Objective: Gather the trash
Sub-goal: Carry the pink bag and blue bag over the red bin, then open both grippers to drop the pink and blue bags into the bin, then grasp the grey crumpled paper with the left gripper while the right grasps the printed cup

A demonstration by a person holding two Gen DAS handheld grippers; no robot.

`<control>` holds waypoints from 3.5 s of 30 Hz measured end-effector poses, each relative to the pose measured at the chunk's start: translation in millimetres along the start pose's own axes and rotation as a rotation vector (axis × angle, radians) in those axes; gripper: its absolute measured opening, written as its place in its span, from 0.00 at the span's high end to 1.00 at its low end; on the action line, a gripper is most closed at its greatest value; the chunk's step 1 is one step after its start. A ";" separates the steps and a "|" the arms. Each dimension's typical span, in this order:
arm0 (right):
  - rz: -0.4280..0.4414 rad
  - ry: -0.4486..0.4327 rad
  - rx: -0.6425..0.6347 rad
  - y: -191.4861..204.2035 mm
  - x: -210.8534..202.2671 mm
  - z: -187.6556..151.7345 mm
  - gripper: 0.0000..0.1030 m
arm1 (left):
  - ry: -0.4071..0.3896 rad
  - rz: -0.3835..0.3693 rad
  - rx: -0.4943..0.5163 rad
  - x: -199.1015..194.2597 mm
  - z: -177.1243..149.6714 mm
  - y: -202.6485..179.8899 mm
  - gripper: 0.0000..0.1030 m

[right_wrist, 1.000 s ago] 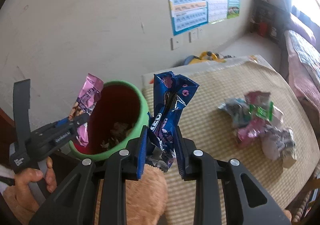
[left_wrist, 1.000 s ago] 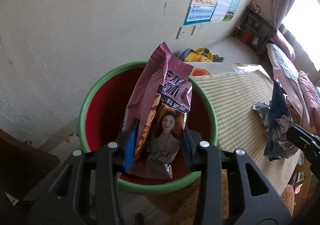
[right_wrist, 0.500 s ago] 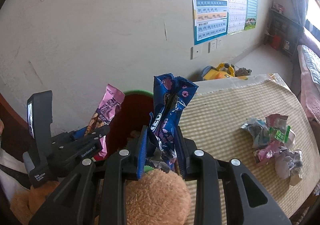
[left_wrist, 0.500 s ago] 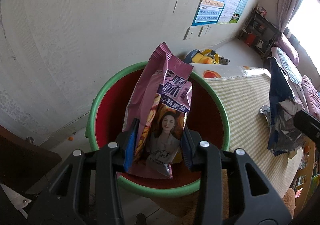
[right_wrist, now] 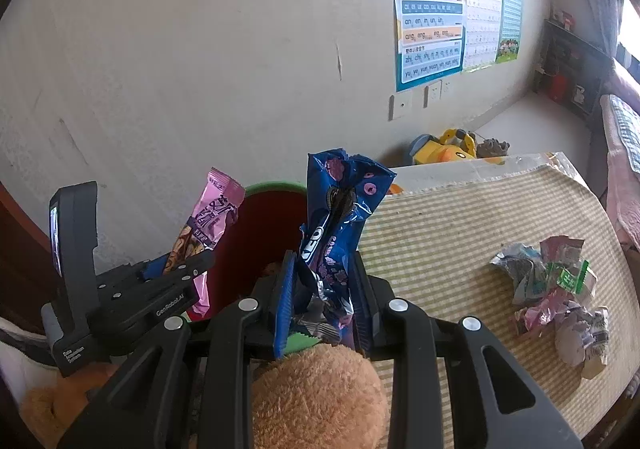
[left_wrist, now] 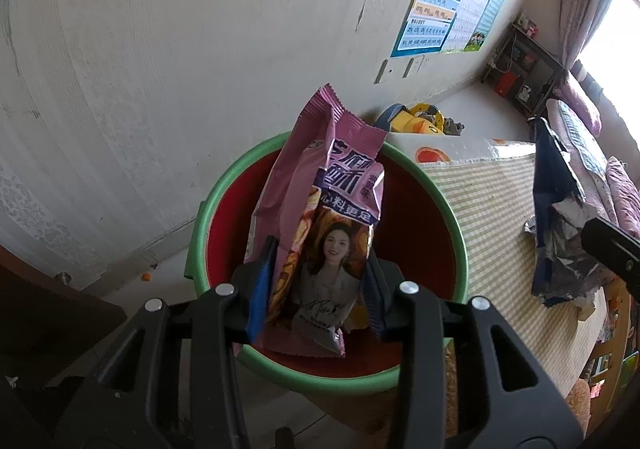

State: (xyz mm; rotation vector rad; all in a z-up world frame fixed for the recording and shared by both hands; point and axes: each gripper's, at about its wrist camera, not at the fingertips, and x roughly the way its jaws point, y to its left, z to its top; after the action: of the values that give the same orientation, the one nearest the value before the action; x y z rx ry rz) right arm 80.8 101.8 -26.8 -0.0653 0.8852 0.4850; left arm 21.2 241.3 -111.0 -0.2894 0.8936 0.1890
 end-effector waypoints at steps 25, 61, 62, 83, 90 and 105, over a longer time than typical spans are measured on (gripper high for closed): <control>0.007 0.042 -0.080 22.5 23.9 4.1 0.74 | 0.036 -0.010 -0.029 9.2 0.2 5.3 0.63; -0.464 0.001 0.433 -214.3 -73.7 -112.4 0.29 | 0.011 -0.036 0.158 -5.3 -11.4 -69.0 0.24; -0.485 0.000 0.439 -224.4 -74.4 -112.7 0.29 | 0.009 -0.039 0.173 -7.0 -11.7 -76.2 0.24; -0.344 -0.004 0.694 -292.1 -105.9 -197.8 0.57 | 0.140 -0.369 0.514 -5.7 -62.2 -302.7 0.24; -0.372 -0.060 0.683 -276.3 -129.2 -224.9 0.57 | 0.221 -0.382 0.606 41.7 -85.1 -389.7 0.24; -0.341 -0.082 0.731 -282.1 -125.8 -232.5 0.56 | 0.348 -0.283 0.579 93.0 -92.6 -404.9 0.63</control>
State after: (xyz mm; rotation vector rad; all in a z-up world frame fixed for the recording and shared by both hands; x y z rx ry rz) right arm -33.2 -255.6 -120.3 0.4628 0.9032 -0.1695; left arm 123.7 -167.5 -170.7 0.0987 1.1959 -0.3921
